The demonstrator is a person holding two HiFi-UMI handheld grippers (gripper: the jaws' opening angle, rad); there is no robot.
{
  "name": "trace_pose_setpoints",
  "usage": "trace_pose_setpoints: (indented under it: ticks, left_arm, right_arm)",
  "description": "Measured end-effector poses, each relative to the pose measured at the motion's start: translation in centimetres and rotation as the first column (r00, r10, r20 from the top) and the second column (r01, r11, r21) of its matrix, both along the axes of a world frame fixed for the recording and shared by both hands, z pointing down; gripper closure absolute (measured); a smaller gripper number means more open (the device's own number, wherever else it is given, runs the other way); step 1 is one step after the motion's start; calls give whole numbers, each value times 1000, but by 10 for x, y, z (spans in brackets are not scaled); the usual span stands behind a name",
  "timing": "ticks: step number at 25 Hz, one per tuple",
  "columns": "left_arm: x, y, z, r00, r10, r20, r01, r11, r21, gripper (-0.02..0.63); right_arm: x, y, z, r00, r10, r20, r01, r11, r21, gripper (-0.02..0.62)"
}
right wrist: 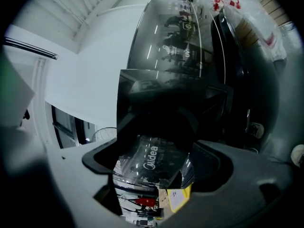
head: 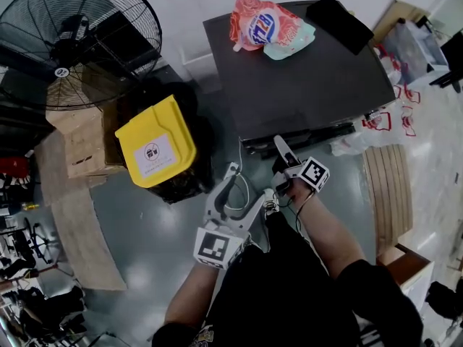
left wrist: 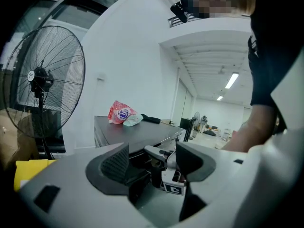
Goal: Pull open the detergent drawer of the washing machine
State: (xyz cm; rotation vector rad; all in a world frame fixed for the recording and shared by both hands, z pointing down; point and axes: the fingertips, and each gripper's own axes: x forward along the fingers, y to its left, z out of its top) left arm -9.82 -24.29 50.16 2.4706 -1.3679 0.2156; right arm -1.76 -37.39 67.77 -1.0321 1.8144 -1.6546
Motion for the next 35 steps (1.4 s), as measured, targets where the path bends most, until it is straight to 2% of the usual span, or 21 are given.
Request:
trace_pose_setpoints:
  ticks: [15,22,35]
  left_arm:
    - [11,20,-9,997,72,-2,-72,997,6,324]
    - [16,43,-7,994,110,2,-110,993,31,324]
    - [24,87,-9,984,176,-7,-176,984,15,324]
  right_arm:
    - [11,40,-1,1000,12,-3,-12,1000,-4,127]
    - [27,69,0,999,46,7,-46,999,15,127]
    - [51,126,3,996,91,-8,-91,995,34,129]
